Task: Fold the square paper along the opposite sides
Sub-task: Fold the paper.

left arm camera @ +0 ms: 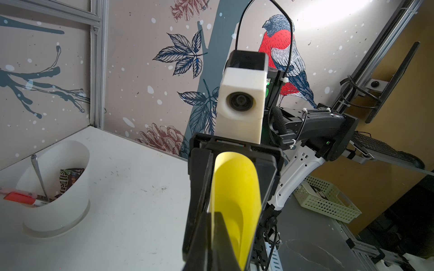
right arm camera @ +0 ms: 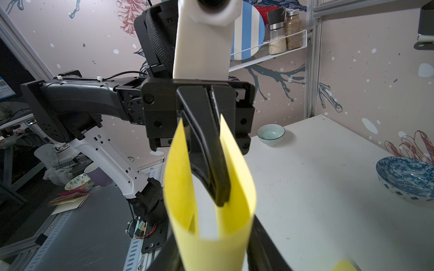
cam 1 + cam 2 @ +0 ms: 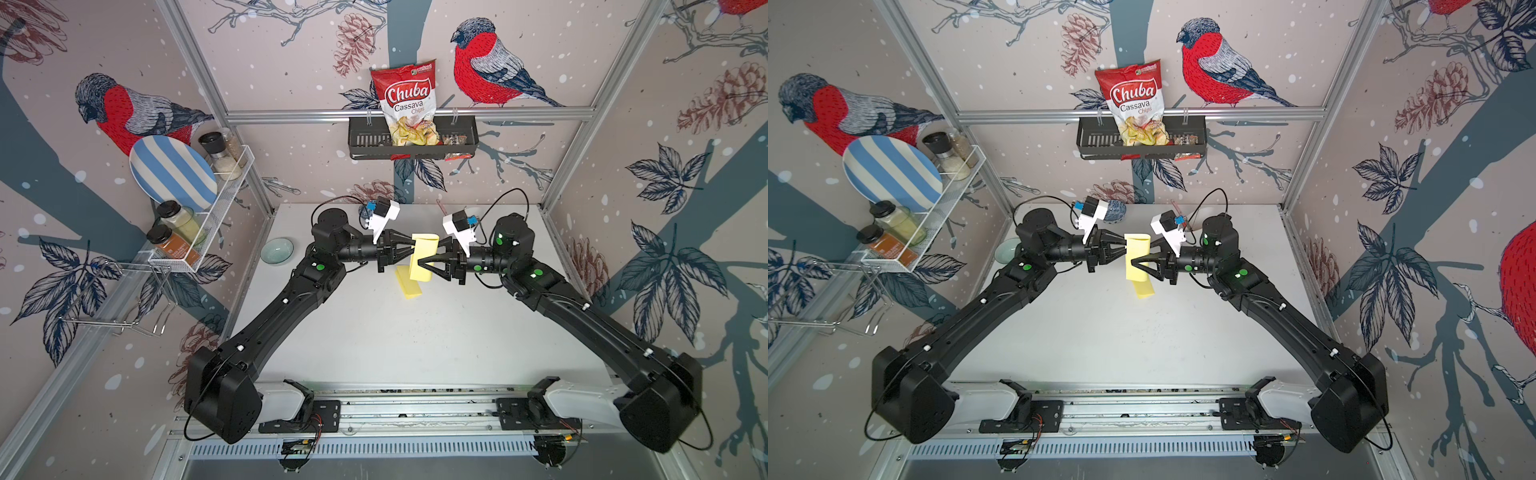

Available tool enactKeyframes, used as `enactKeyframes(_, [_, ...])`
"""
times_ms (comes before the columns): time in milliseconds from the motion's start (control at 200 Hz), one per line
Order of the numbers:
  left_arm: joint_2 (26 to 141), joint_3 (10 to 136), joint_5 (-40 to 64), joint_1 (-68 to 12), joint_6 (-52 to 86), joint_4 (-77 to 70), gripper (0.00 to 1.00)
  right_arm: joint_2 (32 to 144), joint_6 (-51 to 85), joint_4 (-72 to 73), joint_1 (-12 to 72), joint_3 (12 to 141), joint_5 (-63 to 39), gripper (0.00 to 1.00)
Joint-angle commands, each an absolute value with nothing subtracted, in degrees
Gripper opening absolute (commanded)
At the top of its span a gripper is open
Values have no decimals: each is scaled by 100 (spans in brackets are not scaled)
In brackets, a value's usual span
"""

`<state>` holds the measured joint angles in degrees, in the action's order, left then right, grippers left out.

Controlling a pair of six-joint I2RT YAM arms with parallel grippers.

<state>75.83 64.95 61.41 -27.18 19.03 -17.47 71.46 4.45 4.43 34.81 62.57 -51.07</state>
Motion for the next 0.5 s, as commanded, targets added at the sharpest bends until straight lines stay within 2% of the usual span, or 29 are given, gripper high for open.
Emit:
enactKeyframes(0, [7548,6530,6162,-2729,1798,-1805,0,7156,445,691,3506,6302,-5144,40])
enactKeyframes(495, [7537,6549,6126,-2732,1720,-1713,0,7154,347,554,3560,6328,-5097,38])
